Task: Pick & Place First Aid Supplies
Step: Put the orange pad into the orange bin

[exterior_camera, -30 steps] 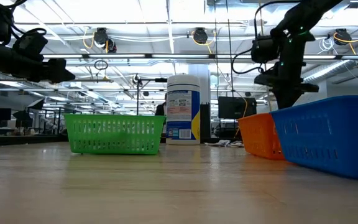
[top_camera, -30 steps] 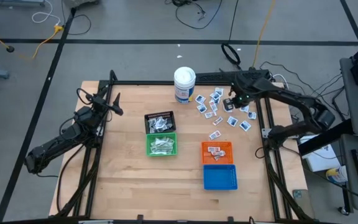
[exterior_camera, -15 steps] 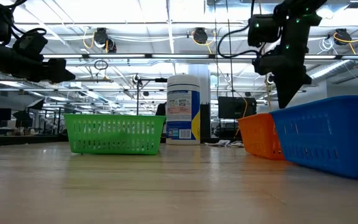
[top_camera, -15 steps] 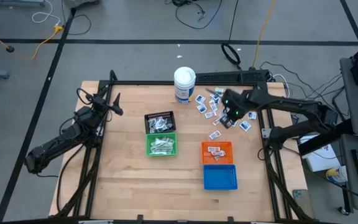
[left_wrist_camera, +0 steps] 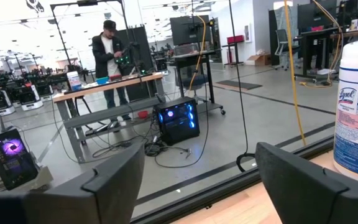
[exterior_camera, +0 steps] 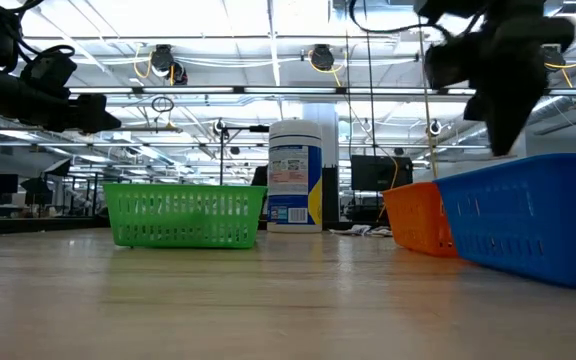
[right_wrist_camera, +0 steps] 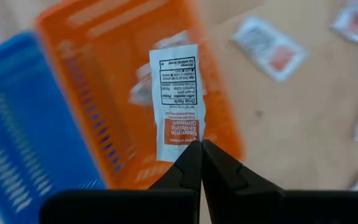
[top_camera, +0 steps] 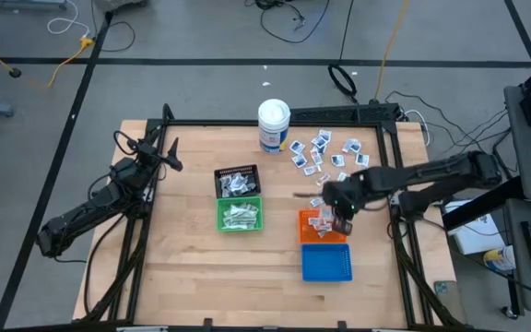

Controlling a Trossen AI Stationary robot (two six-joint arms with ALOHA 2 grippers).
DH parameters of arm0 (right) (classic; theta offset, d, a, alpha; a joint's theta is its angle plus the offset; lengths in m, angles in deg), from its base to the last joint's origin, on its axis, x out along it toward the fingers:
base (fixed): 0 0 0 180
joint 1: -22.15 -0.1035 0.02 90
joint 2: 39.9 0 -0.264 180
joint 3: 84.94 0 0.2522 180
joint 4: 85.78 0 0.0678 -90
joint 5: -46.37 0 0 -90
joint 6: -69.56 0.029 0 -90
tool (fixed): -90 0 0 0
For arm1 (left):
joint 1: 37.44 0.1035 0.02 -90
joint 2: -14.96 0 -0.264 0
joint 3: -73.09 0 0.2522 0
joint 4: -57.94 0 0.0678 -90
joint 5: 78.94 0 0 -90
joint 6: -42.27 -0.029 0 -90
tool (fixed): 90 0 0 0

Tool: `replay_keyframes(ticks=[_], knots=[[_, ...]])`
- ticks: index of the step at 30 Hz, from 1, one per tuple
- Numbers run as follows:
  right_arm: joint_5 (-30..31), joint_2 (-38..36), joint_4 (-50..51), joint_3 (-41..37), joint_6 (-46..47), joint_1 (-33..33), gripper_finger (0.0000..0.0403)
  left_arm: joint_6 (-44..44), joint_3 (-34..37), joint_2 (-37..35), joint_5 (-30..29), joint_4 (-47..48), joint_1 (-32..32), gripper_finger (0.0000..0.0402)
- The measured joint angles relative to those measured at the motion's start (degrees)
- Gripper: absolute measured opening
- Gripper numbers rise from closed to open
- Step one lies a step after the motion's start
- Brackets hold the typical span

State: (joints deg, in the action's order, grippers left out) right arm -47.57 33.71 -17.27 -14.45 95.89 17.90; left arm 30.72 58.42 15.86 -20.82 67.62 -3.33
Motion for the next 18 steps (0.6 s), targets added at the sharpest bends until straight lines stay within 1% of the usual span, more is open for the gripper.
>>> replay_keyframes(ticks=[2,5,8,10,14,18], knots=[[-0.8,0.0,0.0,0.0,-0.2,-2.7,0.0000,0.0,0.0,0.0,0.0,0.0,0.0,0.0306],[-0.2,0.4,-0.6,0.0,0.0,-5.6,0.0000,0.0,0.0,0.0,0.0,0.0,0.0,0.0307],[3.7,2.6,-2.9,0.0,0.4,-7.4,0.0000,0.0,0.0,0.0,0.0,0.0,0.0,0.0313],[5.5,4.3,-4.4,0.0,0.3,-8.0,0.0000,0.0,0.0,0.0,0.0,0.0,0.0,0.0317],[5.7,7.2,-6.6,0.0,-0.9,-8.3,0.0000,0.0,0.0,0.0,0.0,0.0,0.0,0.0326],[6.9,9.5,-6.8,0.0,-2.3,-8.3,0.0000,0.0,0.0,0.0,0.0,0.0,0.0,0.0328]])
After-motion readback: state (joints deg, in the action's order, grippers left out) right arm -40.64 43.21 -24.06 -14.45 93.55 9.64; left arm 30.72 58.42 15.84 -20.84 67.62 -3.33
